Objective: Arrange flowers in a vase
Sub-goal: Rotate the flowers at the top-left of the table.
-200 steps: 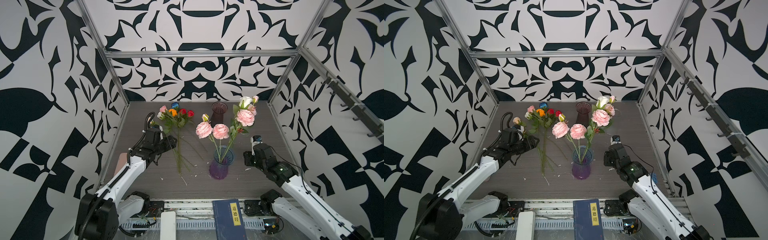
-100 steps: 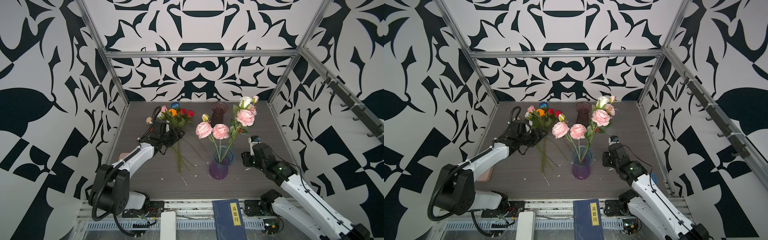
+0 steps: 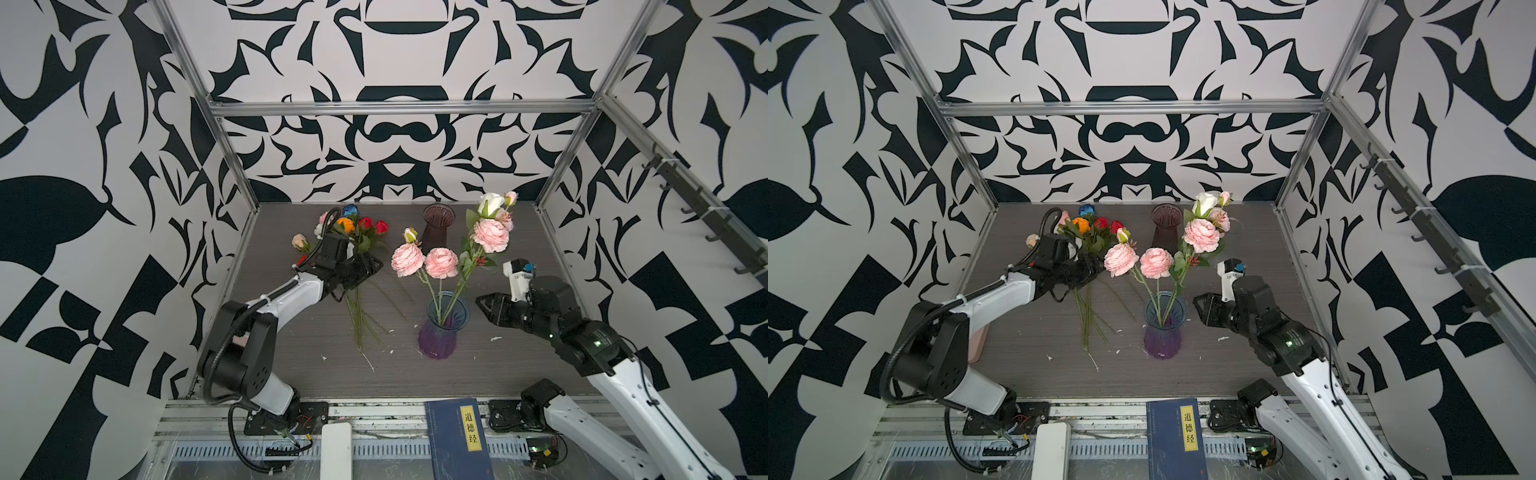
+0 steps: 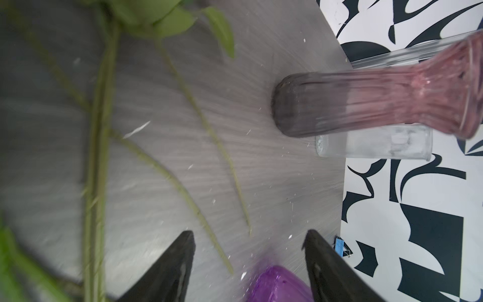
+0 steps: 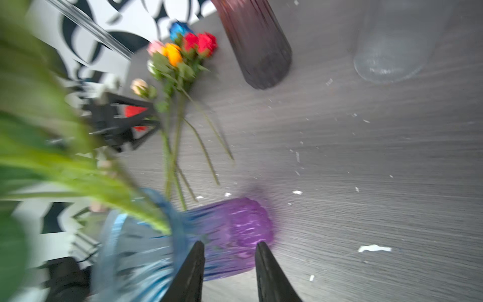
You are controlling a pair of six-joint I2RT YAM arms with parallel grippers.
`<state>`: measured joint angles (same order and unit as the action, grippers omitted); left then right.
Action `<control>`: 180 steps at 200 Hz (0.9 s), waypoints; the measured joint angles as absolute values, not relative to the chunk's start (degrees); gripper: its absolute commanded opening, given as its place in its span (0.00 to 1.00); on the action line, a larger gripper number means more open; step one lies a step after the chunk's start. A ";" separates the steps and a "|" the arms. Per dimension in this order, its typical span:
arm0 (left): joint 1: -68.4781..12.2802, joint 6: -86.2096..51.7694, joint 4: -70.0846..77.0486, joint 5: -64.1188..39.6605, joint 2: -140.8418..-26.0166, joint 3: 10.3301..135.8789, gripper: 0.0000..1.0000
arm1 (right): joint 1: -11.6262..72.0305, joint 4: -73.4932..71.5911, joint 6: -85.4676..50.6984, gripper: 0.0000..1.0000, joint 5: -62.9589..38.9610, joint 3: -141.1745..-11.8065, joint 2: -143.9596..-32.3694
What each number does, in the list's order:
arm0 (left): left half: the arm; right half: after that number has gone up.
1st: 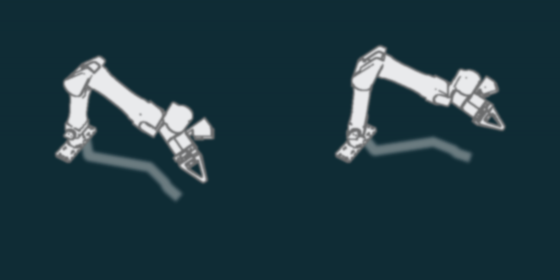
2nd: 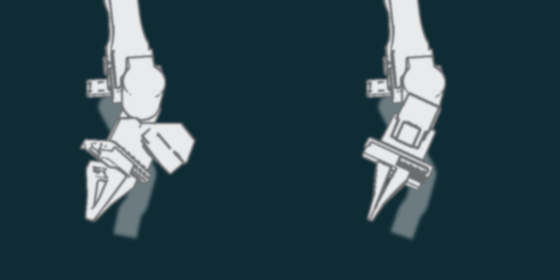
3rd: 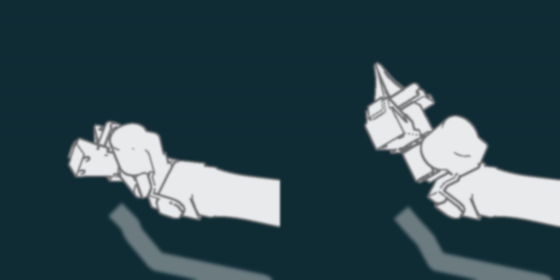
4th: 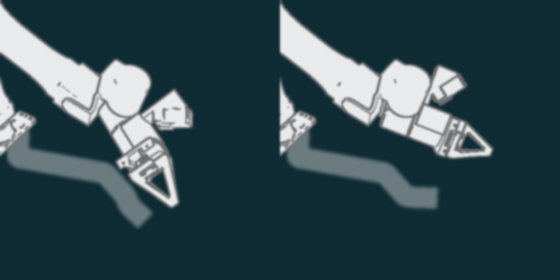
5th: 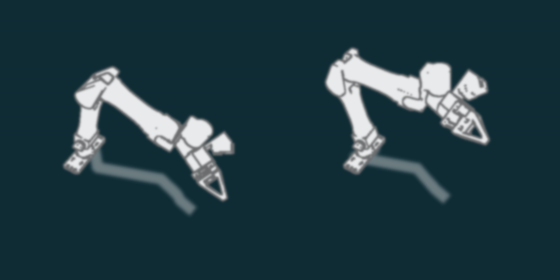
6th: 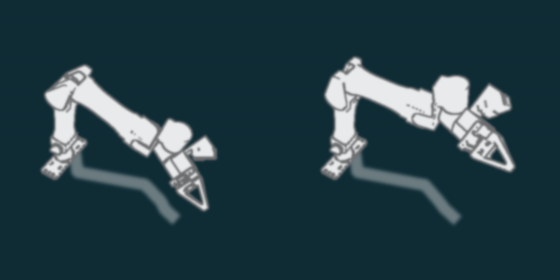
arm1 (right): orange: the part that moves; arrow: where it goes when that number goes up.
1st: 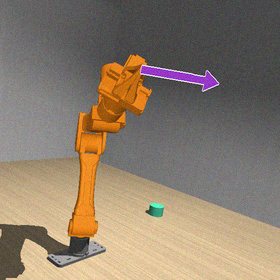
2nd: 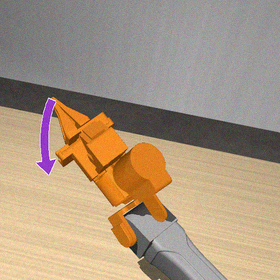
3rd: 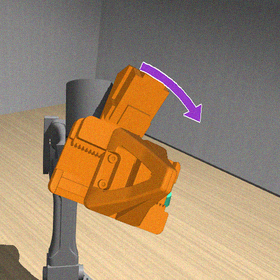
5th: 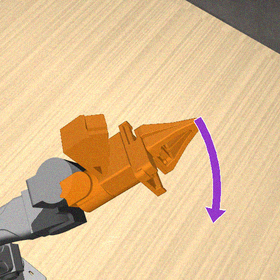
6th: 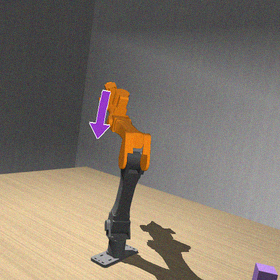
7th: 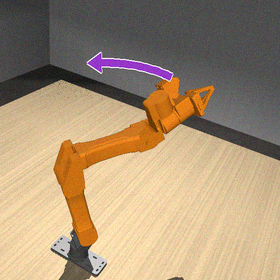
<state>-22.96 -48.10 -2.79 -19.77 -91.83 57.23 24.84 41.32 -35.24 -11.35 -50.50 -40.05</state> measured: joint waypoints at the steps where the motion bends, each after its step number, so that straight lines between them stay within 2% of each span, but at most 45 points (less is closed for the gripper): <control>1: -22.96 -48.10 -2.79 -19.79 -92.12 57.54 0.65 | 24.84 41.43 -35.44 0.38 -11.53 -50.81 -40.05; 23: -23.05 -47.09 -3.51 -21.43 -98.70 65.93 0.60 | 24.84 42.65 -37.58 0.41 -14.00 -53.47 -39.94; 61: -23.16 -46.52 -5.30 -23.83 -108.75 76.79 0.56 | 24.84 43.62 -40.07 0.41 -20.01 -53.54 -39.31; 90: -23.16 -45.65 -9.50 -23.99 -116.90 84.58 0.60 | 24.84 43.92 -41.08 0.41 -23.22 -53.52 -38.92; 118: -23.16 -44.73 -14.79 -20.29 -119.09 85.56 0.63 | 24.84 45.25 -41.50 0.42 -24.64 -53.54 -38.46; 137: -23.16 -43.55 -17.69 -16.05 -119.00 85.56 0.65 | 24.84 46.35 -41.56 0.47 -25.21 -53.76 -38.46; 180: -22.50 -40.60 -21.67 -8.10 -115.81 81.47 0.67 | 24.84 48.01 -40.93 0.52 -27.31 -56.97 -40.16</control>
<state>-22.50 -40.60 -21.67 -8.10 -115.81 81.47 24.84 48.01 -40.93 -27.31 -56.97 -40.16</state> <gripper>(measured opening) 0.664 0.510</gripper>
